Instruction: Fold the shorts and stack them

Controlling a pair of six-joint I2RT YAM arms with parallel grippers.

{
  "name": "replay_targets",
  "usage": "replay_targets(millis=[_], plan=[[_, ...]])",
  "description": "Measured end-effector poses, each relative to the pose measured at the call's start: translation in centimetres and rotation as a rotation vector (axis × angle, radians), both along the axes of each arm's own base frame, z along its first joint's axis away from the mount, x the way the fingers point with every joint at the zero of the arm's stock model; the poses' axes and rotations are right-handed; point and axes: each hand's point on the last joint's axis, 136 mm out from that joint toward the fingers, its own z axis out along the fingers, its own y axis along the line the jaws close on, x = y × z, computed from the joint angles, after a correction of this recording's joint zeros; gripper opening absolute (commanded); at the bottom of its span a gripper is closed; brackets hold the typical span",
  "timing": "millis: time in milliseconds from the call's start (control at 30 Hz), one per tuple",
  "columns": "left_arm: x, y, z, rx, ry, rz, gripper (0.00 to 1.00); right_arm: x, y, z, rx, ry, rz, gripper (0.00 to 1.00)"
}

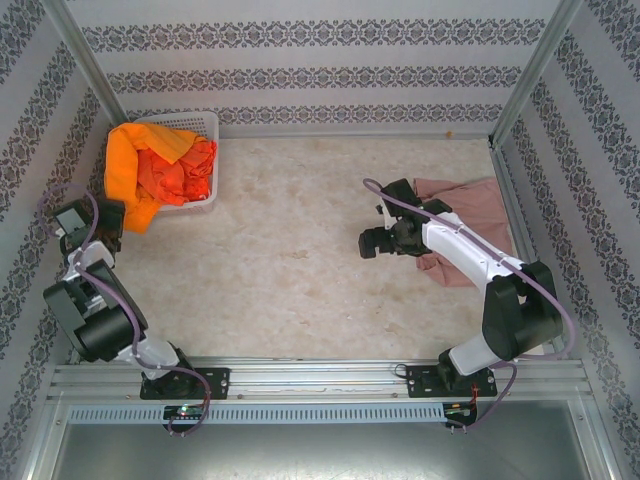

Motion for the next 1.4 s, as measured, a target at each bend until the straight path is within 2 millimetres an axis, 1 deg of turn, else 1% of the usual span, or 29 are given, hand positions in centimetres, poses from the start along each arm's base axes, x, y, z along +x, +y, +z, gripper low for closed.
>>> replay_targets(millis=[100,200,300,367,400,467,700,833,867,933,1067,1100,1167,1300,1400], plan=[[0.9,0.0,-1.0,-0.047,-0.027,-0.012,0.45,0.3,0.1,0.5,0.003,-0.008,0.0,0.98],[1.3,0.0,-0.6,-0.058,-0.058,-0.017,0.25,0.3,0.1,0.7,0.003,-0.009,0.0,0.98],[1.4,-0.1,0.7,-0.037,-0.083,-0.024,0.12,0.2,0.1,0.7,0.002,-0.005,0.0,0.98],[1.3,-0.2,1.9,-0.016,-0.095,-0.028,0.03,0.2,0.1,0.7,0.001,-0.002,-0.001,0.97],[1.2,-0.1,2.8,-0.002,-0.102,-0.03,0.0,0.1,0.1,0.7,0.001,-0.002,-0.001,0.97],[1.2,-0.1,4.9,0.034,-0.122,-0.033,0.0,0.1,0.1,0.7,0.001,-0.002,-0.001,0.98],[0.9,0.7,14.3,0.207,-0.189,-0.028,0.0,0.2,0.1,0.7,0.001,-0.002,0.0,0.98],[1.7,0.2,19.3,0.289,-0.223,-0.045,0.0,0.2,0.1,0.7,0.001,-0.002,-0.001,0.97],[2.1,-0.2,20.9,0.316,-0.234,-0.058,0.0,0.2,0.1,0.7,0.001,-0.003,-0.001,0.97],[2.9,-1.4,24.5,0.372,-0.264,-0.085,0.0,0.2,0.1,0.7,0.002,-0.003,-0.001,0.98],[4.2,-3.7,33.7,0.5,-0.379,-0.133,0.0,0.3,0.1,0.8,0.004,-0.009,-0.001,0.97],[4.3,-3.9,36.1,0.529,-0.409,-0.133,0.0,0.3,0.1,0.8,0.004,-0.01,-0.001,0.97],[4.2,-3.9,40.1,0.579,-0.456,-0.122,0.0,0.4,0.2,0.8,0.006,-0.015,-0.001,0.98],[4.1,-3.7,47.5,0.67,-0.563,-0.088,0.0,0.8,0.3,1.4,0.019,-0.045,-0.002,0.98],[4.0,-4.5,52.1,0.729,-0.659,-0.081,0.0,0.9,0.3,2.7,0.043,-0.104,-0.005,0.98]])
